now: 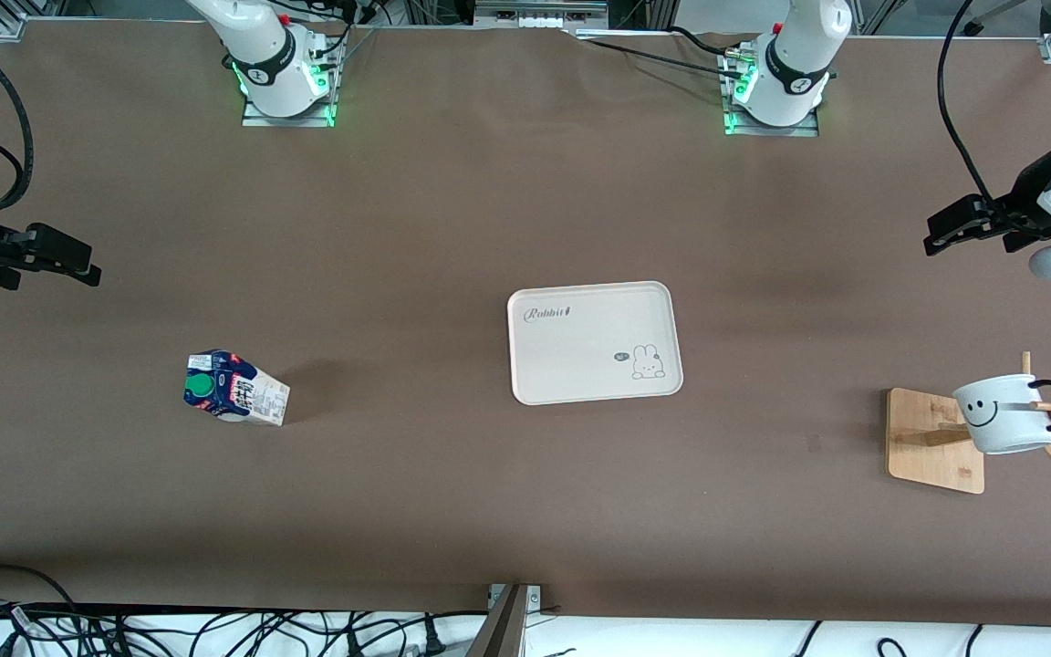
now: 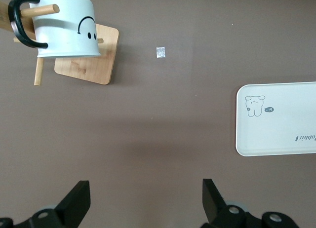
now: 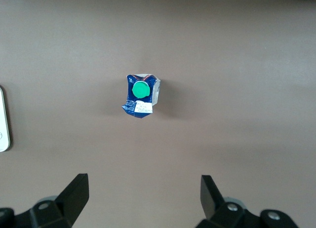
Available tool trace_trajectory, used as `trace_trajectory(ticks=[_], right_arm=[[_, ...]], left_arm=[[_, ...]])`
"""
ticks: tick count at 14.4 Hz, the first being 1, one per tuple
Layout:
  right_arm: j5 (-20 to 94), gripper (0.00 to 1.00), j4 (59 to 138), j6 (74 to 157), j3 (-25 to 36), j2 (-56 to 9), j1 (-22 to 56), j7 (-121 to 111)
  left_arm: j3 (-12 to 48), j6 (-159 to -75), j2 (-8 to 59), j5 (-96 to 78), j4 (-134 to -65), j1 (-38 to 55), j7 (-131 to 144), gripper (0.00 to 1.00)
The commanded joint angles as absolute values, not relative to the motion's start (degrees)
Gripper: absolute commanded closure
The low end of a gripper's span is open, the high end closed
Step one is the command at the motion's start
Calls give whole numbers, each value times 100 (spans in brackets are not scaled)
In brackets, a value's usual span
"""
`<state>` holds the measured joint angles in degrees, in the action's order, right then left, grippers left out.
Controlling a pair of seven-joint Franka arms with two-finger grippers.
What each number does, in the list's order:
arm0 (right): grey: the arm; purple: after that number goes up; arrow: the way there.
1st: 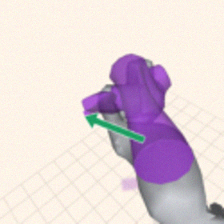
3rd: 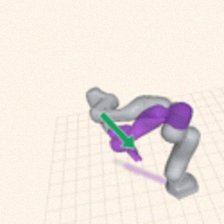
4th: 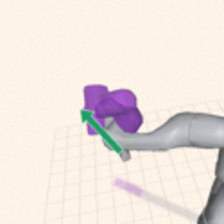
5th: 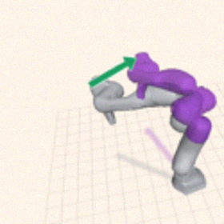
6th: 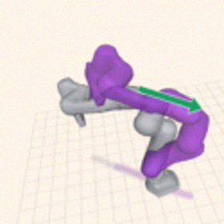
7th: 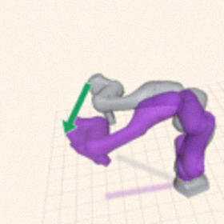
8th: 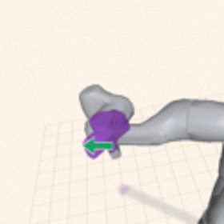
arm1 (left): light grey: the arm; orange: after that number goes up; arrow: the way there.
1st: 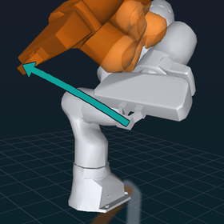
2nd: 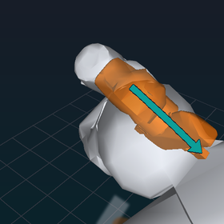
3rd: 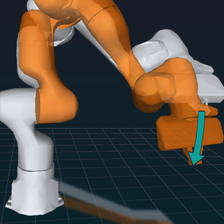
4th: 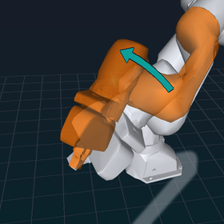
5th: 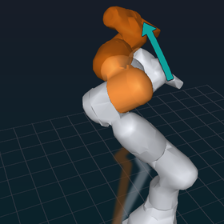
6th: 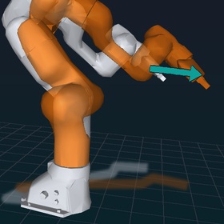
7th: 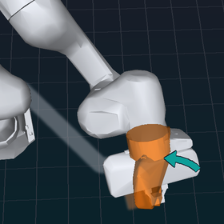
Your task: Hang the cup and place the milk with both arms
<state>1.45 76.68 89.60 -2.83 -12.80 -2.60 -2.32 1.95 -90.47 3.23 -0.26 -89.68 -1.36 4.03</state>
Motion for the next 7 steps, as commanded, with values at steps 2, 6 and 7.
trace_trajectory(ticks=[2,6,7], right_arm=[[150,0,7857,9000,-334,-1125,-334,-264],[-202,0,7857,8991,-334,-1125,-325,-281],[-202,0,7857,8991,-334,-1125,-325,-281]], left_arm=[[202,-9044,325,26,-8903,-149,439,0],[202,-9044,325,26,-8903,-141,431,0],[202,-9044,325,26,-8903,-141,439,0]])
